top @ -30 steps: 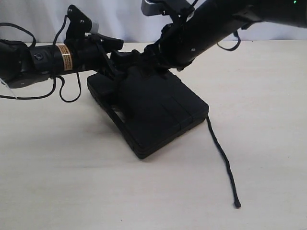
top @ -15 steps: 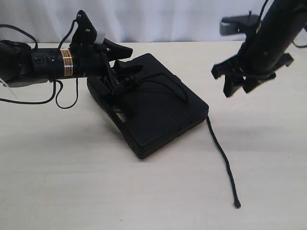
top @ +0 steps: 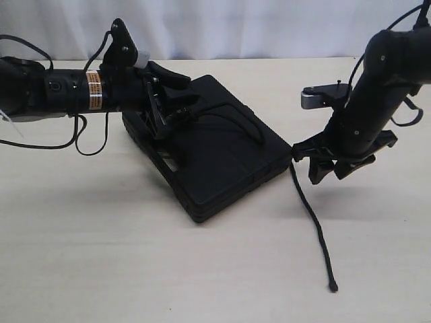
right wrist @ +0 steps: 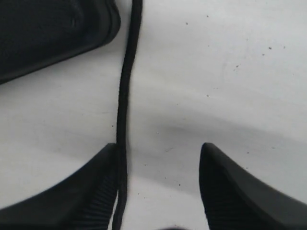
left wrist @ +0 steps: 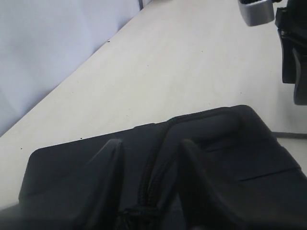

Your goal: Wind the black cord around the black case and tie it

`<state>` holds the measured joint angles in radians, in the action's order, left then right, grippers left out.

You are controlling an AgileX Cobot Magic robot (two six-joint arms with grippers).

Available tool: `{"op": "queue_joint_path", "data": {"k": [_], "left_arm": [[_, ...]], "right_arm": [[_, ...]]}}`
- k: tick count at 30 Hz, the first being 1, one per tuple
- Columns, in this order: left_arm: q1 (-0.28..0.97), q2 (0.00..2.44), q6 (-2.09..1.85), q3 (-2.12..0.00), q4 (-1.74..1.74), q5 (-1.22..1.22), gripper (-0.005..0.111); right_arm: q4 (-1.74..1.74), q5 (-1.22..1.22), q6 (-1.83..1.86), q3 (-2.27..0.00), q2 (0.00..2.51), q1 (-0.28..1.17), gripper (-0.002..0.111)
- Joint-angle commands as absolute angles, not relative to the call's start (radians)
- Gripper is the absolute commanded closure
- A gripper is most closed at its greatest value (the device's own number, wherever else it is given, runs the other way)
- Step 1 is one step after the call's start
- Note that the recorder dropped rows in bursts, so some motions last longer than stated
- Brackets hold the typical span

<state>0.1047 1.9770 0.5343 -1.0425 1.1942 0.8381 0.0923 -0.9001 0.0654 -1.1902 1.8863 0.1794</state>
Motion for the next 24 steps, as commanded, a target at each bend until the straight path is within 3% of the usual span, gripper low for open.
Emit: {"op": "queue_joint_path", "data": {"k": [1,12,19,24], "left_arm": [[0.105,1.978,0.533,-1.049,1.195,0.848,0.070],[0.182,1.978,0.531,-1.049,1.212,0.842,0.070],[0.357,1.976,0.648,-1.166,1.315,0.282,0.070],[0.422,1.976,0.648,-1.237,1.433,0.153,0.070]], "right_arm": [[0.134,-0.843,0.070,-1.128,1.886,0.177,0.059],[0.210,-0.804,0.194,-1.064,1.886,0.177,0.059],[0.182,-0.754,0.202,-1.064,1.886,0.177,0.059],[0.159,-0.749,0.202,-1.064,1.886,0.177,0.059]]}}
